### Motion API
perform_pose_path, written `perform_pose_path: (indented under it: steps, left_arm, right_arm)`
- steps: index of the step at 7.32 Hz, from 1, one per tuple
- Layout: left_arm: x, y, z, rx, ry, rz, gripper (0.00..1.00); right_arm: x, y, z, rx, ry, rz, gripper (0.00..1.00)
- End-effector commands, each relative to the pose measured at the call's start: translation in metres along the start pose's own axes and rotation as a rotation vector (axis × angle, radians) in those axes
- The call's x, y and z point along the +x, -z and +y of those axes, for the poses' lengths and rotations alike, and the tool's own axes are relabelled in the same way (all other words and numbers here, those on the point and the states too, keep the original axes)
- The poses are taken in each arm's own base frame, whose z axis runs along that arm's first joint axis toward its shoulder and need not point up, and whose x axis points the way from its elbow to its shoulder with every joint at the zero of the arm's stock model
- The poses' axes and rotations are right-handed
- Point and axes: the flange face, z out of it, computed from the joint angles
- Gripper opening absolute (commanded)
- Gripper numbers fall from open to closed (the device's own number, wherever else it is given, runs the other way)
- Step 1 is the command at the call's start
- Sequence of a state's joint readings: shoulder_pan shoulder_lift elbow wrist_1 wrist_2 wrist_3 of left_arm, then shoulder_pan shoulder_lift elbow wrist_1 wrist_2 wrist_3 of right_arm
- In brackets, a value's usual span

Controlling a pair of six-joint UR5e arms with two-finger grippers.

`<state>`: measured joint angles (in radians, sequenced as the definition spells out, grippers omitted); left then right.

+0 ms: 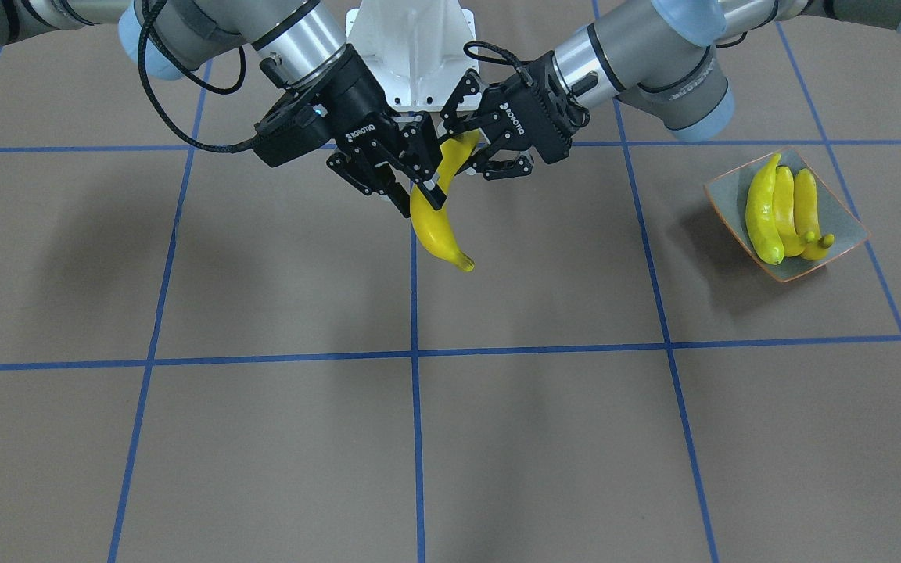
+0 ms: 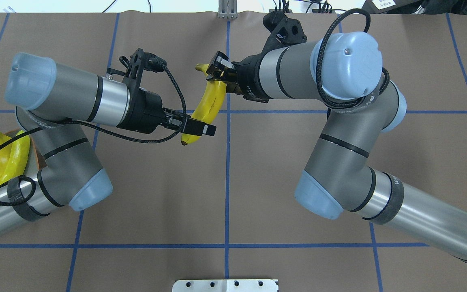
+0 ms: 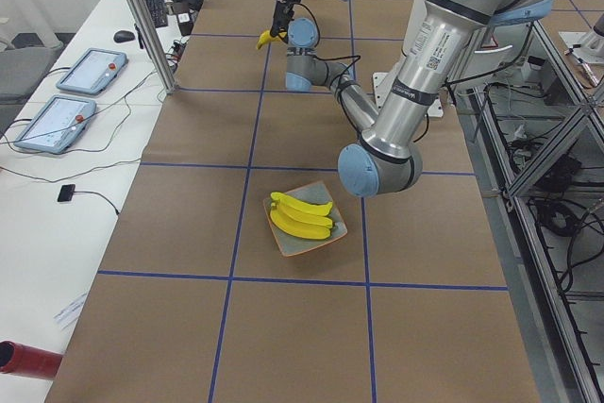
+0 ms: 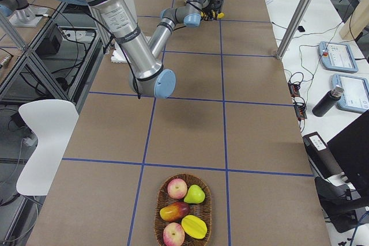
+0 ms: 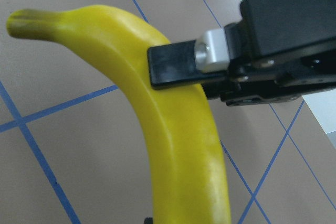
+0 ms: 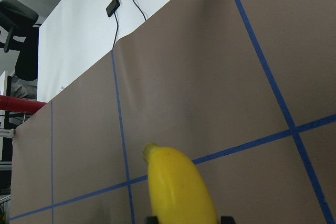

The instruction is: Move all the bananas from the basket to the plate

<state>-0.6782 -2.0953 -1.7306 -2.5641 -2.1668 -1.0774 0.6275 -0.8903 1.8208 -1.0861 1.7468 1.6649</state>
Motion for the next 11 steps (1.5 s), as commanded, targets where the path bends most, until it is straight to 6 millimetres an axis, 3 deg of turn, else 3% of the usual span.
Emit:
perform_pose_path:
  steps: [1, 2, 3, 6, 7, 8, 11]
  left_arm:
    - [-0.009, 0.003, 0.003, -0.002, 0.017, -0.014, 0.0]
    - [-0.024, 0.012, 0.015, -0.01, 0.034, -0.036, 0.0]
    - [-0.047, 0.034, 0.04, -0.02, 0.059, -0.075, 0.0]
    - [-0.136, 0.153, 0.08, 0.035, 0.099, -0.281, 0.0]
    - [-0.168, 0.196, 0.11, 0.014, 0.046, -0.367, 0.0]
    - [-0.196, 0.243, 0.127, 0.015, 0.004, -0.45, 0.0]
    - [-0.25, 0.332, 0.187, -0.072, -0.182, -0.632, 0.0]
  right_arm:
    - [-0.001, 0.013, -0.003, 0.017, 0.053, -0.019, 1.0]
    - [0.007, 0.017, -0.016, 0.035, 0.047, -0.007, 1.0]
    - [0.029, 0.019, -0.034, 0.062, 0.038, 0.029, 1.0]
    - [0.125, 0.031, -0.09, 0.132, 0.09, 0.193, 1.0]
    - [0.16, 0.037, -0.108, 0.147, 0.135, 0.254, 1.0]
    - [0.192, 0.05, -0.128, 0.142, 0.176, 0.307, 1.0]
    - [0.282, 0.099, -0.177, 0.102, 0.318, 0.447, 1.0]
